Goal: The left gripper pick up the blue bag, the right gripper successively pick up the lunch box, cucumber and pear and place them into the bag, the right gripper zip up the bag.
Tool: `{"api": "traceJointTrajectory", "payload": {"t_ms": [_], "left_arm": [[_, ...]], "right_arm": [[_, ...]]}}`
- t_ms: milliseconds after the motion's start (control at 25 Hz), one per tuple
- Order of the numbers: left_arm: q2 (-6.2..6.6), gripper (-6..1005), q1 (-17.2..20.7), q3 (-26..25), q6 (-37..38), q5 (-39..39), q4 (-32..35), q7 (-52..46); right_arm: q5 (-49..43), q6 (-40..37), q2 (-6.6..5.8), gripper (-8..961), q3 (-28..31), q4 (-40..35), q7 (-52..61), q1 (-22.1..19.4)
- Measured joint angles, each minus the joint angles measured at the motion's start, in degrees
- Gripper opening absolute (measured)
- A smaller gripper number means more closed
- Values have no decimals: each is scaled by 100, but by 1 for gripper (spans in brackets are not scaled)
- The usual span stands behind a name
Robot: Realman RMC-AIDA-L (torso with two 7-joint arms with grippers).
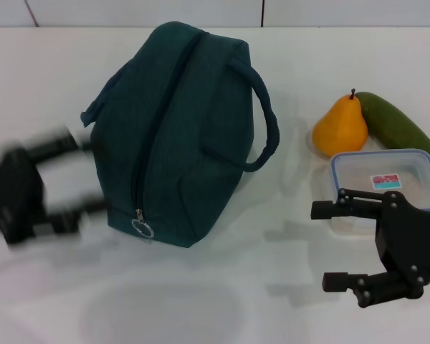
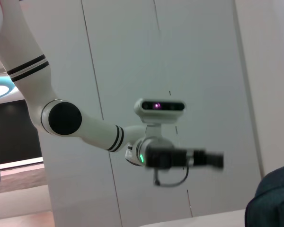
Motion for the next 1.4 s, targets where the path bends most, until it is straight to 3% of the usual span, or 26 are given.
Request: {"api": "traceJointTrajectory", "payload": {"t_ms": [200,320,520,760,960,1120,1400], "left_arm": [[-44,861,-435,-1155,-511,-150,6,-477],[-3,861,-745,-1293,-1250,-84,14,-1040],[33,861,-1177,-1262,-2285,682,471,-2152],[-64,862,-1360,-1141,-2416,1822,1480,-3900],[-118,859,-1274,-348,-2392,2202,2428,-5429],[-165,847,-1294,11,-2395,2220,2713,-5932],[-240,811,-1474,77,-2423,2558,2791,-6207]], "right_arm": [[3,80,-4,860,5,0,0,21],[19,98,-3,860,27,0,-1,8],[27,144,-8,860,173,19,-14,-41],[35,128,-19,859,364,24,-14,-56],[36,127,-33,859,484,27,-39,-147],[36,146,-23,859,533,13,-50,-170],[36,154,-28,859,541,34,-54,-184]]}}
